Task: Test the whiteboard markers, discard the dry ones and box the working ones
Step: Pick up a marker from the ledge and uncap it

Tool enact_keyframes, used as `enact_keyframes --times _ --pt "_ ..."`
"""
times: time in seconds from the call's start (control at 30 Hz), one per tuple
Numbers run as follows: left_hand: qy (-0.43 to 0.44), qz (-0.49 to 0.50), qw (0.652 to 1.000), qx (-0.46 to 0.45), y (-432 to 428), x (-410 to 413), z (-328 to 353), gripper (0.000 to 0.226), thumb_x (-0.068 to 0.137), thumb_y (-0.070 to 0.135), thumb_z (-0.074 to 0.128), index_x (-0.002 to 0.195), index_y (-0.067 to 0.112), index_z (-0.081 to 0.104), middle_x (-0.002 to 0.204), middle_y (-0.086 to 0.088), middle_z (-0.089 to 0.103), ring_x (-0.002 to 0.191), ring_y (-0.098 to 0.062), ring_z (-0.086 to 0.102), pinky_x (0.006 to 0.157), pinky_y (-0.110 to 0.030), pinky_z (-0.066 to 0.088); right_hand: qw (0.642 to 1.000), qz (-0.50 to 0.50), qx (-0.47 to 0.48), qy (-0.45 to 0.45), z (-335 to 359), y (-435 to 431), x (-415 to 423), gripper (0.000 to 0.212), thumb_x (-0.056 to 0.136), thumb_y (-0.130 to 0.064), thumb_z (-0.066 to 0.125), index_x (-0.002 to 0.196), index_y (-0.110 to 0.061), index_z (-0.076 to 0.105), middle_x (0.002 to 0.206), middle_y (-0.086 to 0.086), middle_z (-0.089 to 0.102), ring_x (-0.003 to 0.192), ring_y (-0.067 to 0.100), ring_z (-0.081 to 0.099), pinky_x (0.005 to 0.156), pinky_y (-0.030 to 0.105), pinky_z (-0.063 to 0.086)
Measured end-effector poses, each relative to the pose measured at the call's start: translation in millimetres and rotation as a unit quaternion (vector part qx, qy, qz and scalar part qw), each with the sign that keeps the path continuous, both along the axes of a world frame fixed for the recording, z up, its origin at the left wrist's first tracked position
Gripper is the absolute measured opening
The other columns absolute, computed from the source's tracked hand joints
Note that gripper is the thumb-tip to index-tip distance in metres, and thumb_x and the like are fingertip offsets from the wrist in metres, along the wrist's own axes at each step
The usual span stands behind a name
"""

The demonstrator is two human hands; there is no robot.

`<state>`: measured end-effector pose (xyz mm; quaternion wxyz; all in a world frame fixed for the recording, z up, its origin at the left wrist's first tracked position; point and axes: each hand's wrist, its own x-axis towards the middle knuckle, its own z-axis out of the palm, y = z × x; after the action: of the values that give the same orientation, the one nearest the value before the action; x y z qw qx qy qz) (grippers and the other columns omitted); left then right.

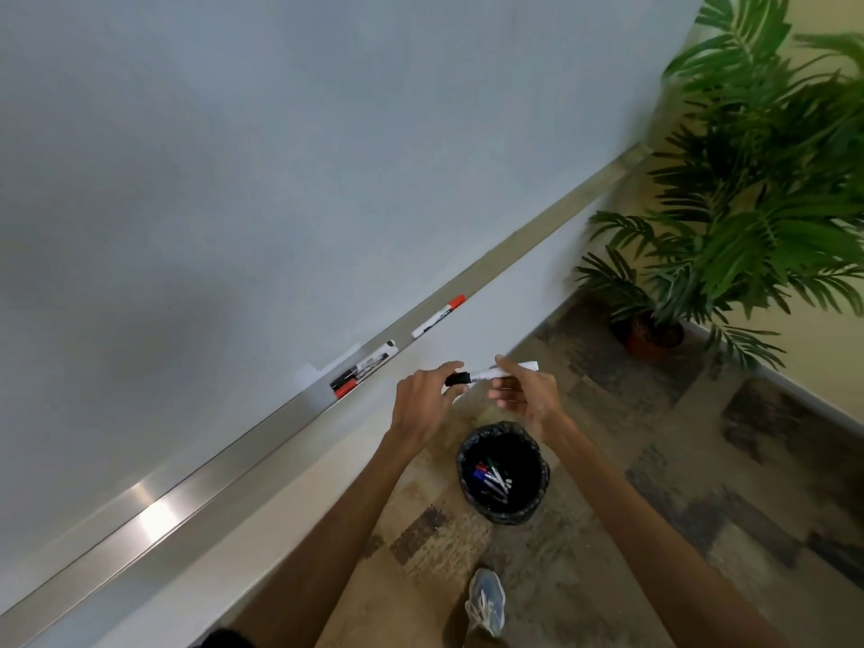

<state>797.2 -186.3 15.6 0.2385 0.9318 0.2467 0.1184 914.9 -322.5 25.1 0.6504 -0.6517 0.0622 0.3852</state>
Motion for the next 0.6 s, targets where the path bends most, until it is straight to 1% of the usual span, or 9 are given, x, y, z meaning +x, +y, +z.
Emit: enact_keyframes --times 0.1,0.27,0.37,0.4,0.43,0.47,0.5,0.57,0.6 --pt "0.013 -0.016 1.0 0.007 -3.4 14.9 -6.8 0.021 0.095 0.037 0.061 0.111 0.029 0.072 0.091 0.003 0.075 0.08 -0.023 0.065 0.062 -0.027 0.029 0.999 0.041 -0.02 -0.003 -8.3 -10.8 18.0 0.028 0.085 -0.029 0.077 0.094 -0.003 0.075 0.078 0.012 0.074 0.062 0.022 0.07 0.052 0.027 0.055" --pt "0.04 0.002 0.999 0.001 -6.8 39.8 -24.9 0.015 0.094 0.033 0.062 0.102 0.028 0.074 0.088 0.004 0.075 0.078 -0.02 0.064 0.061 -0.029 0.028 0.99 0.098 -0.071 -0.076 -29.1 -28.4 48.0 0.021 0.081 -0.018 0.081 0.094 -0.003 0.076 0.074 0.011 0.073 0.061 0.023 0.067 0.053 0.029 0.053" --pt "0.06 -0.011 0.998 0.021 -11.3 53.4 -36.6 0.013 0.094 0.028 0.061 0.098 0.026 0.073 0.084 0.003 0.074 0.073 -0.022 0.064 0.058 -0.029 0.029 0.964 0.176 -0.114 -0.166 -46.5 -39.1 65.0 0.01 0.079 -0.021 0.083 0.087 -0.016 0.08 0.069 0.006 0.072 0.061 0.021 0.063 0.061 0.036 0.052" --pt "0.066 -0.017 0.997 0.025 -13.7 57.5 -40.8 0.013 0.094 0.027 0.06 0.098 0.025 0.072 0.083 0.002 0.074 0.073 -0.023 0.064 0.058 -0.03 0.03 0.951 0.2 -0.132 -0.195 -51.5 -42.0 69.5 0.009 0.08 -0.025 0.082 0.087 -0.019 0.08 0.069 0.002 0.072 0.059 0.016 0.061 0.061 0.032 0.051" --pt "0.07 -0.024 0.997 0.025 -16.5 61.2 -45.0 0.013 0.094 0.025 0.059 0.098 0.024 0.072 0.083 0.001 0.073 0.074 -0.024 0.064 0.058 -0.03 0.031 0.936 0.226 -0.151 -0.226 -56.2 -44.5 73.2 0.01 0.082 -0.027 0.08 0.089 -0.02 0.079 0.072 -0.002 0.072 0.058 0.009 0.06 0.061 0.022 0.049" --pt "0.073 -0.029 0.997 0.023 -19.2 65.2 -49.5 0.013 0.094 0.024 0.059 0.099 0.024 0.071 0.083 0.0 0.073 0.074 -0.025 0.064 0.059 -0.03 0.032 0.918 0.253 -0.171 -0.255 -60.4 -46.5 76.3 0.011 0.085 -0.027 0.078 0.094 -0.02 0.079 0.078 -0.005 0.073 0.062 0.003 0.06 0.06 0.011 0.045" --pt "0.077 -0.034 0.996 0.021 -21.8 68.8 -53.8 0.014 0.095 0.023 0.059 0.1 0.024 0.071 0.082 -0.001 0.072 0.075 -0.025 0.065 0.06 -0.03 0.032 0.901 0.275 -0.187 -0.279 -63.1 -47.7 78.8 0.014 0.087 -0.025 0.075 0.1 -0.019 0.078 0.086 -0.007 0.073 0.07 0.0 0.062 0.061 0.004 0.041" --pt "0.09 -0.044 0.995 0.019 -26.9 75.2 -61.4 0.015 0.095 0.024 0.058 0.103 0.027 0.071 0.082 -0.002 0.072 0.076 -0.026 0.065 0.06 -0.03 0.032 0.878 0.302 -0.21 -0.306 -71.3 -50.7 82.9 0.016 0.09 -0.021 0.071 0.105 -0.016 0.077 0.092 -0.007 0.071 0.082 0.005 0.064 0.061 0.0 0.038" --pt "0.1 -0.05 0.994 0.019 -29.1 78.3 -65.7 0.016 0.096 0.025 0.057 0.103 0.027 0.071 0.082 -0.003 0.072 0.077 -0.026 0.065 0.06 -0.03 0.032 0.871 0.312 -0.218 -0.311 -75.2 -52.5 84.0 0.016 0.092 -0.019 0.069 0.105 -0.016 0.076 0.089 -0.007 0.069 0.081 0.006 0.062 0.06 0.0 0.037"
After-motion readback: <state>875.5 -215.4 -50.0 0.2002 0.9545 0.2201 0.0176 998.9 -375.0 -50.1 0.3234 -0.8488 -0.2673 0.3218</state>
